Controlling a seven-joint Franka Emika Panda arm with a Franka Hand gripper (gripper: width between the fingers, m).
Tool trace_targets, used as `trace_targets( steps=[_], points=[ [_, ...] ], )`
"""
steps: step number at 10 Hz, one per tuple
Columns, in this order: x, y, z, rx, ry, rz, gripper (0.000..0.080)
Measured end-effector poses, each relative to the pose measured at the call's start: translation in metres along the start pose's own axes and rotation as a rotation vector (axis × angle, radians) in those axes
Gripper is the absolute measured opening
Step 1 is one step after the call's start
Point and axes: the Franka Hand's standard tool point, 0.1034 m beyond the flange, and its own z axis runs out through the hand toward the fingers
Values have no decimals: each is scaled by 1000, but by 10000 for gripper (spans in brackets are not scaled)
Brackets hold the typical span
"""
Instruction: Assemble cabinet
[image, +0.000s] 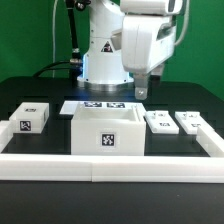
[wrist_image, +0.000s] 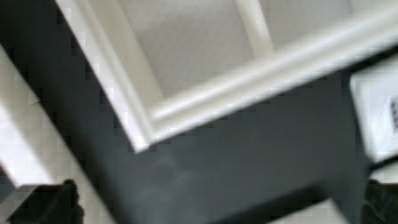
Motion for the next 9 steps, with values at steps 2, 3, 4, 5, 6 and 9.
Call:
trace_targets(
  steps=[2, 3, 4, 5, 6, 9],
  points=[
    [-6, 0, 4, 3, -30, -76, 798],
    [-6, 0, 4, 2, -30, -75, 798],
    [-6, 0, 4, 3, -30, -75, 798],
    [-6, 0, 4, 3, -30, -75, 798],
    [-8, 1, 5, -2, -27, -120, 798],
    [-22, -2, 11, -15, -22, -288, 798]
  ],
)
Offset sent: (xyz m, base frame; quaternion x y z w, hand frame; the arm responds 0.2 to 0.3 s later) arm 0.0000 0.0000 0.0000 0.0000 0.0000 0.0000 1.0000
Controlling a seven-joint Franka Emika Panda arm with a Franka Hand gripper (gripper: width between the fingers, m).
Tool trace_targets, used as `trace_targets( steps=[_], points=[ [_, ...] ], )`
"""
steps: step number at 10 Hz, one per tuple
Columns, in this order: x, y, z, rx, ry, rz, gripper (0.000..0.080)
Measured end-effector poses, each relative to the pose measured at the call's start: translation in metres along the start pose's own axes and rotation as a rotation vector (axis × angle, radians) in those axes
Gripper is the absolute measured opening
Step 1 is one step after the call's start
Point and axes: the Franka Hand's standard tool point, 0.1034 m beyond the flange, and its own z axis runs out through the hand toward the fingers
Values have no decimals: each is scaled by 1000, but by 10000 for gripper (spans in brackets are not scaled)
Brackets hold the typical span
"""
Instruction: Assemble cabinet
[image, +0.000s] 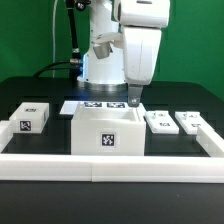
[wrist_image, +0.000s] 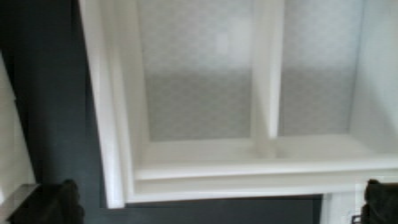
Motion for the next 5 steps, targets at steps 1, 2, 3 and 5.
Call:
trace_targets(
  steps=[1, 2, 3, 5],
  points=[
    [-2, -6, 2, 4, 1, 7, 798],
    [-2, -7, 3, 6, 1, 6, 798],
    [-2, -8, 3, 8, 1, 6, 798],
    [-3, -18, 8, 20, 1, 4, 798]
  ],
)
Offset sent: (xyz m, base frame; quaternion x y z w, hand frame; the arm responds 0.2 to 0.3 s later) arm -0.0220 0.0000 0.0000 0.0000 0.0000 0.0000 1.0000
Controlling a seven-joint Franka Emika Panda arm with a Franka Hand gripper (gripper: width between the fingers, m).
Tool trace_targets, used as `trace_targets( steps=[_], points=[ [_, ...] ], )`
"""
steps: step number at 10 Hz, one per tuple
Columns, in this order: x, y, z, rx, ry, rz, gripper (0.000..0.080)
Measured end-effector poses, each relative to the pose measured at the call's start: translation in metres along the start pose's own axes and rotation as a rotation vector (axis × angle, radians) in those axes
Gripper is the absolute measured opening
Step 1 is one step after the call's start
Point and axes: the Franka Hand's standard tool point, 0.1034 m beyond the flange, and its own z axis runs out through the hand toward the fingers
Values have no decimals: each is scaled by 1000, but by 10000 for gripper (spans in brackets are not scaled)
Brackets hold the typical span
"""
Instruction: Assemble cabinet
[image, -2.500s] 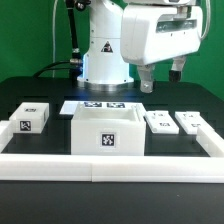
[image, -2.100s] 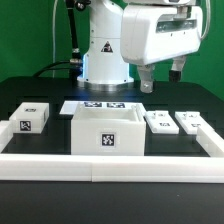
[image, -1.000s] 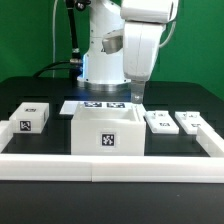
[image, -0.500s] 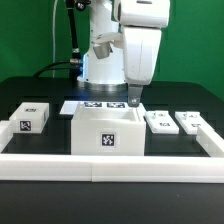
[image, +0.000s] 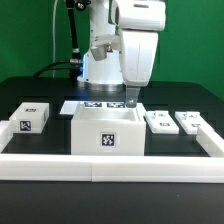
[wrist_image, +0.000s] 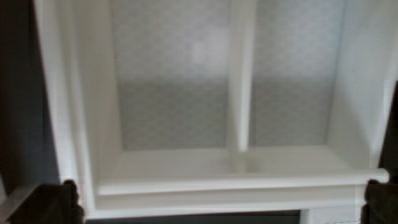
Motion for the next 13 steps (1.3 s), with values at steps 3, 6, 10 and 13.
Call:
trace_targets(
  steps=[3, 6, 10, 13],
  points=[
    [-7, -37, 15, 4, 7, 6, 798],
    [-8, -62, 24, 13, 9, 7, 798],
    [-5, -80, 43, 40, 16, 6, 798],
    [-2, -86, 60, 65, 21, 10, 798]
  ],
)
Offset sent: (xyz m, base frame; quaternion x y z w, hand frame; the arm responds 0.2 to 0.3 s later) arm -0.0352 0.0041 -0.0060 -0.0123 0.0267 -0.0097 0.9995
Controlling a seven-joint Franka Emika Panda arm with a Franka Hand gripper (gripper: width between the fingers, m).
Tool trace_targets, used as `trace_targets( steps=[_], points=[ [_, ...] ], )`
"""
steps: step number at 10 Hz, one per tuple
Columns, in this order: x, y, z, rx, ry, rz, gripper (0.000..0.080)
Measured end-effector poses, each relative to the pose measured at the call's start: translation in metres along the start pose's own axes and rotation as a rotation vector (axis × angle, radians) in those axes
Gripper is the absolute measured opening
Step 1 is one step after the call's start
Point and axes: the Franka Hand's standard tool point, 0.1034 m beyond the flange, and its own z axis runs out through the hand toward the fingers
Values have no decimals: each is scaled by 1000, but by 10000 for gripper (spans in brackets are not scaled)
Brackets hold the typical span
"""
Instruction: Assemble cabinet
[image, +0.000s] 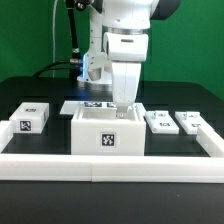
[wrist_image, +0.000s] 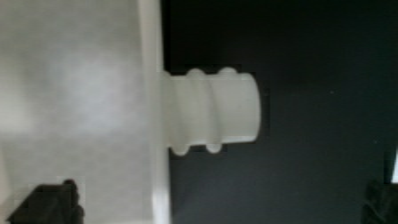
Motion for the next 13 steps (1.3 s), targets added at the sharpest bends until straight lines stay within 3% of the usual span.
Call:
trace_targets(
  steps=[2, 3, 4, 6, 7, 8, 9, 10, 13],
  points=[
    [2, 1, 4, 6, 1, 2, 798],
    [2, 1, 2, 3, 1, 2, 675],
    [1, 1, 3, 4, 1, 3, 675],
    [1, 1, 3, 4, 1, 3, 399],
    [1, 1, 3, 5, 1, 3, 219],
    [1, 1, 3, 5, 1, 3, 219],
    [1, 1, 3, 4, 1, 3, 87],
    [1, 2, 2, -1, 1, 3, 44],
    [1, 4, 1, -9, 3, 3, 44]
  ],
)
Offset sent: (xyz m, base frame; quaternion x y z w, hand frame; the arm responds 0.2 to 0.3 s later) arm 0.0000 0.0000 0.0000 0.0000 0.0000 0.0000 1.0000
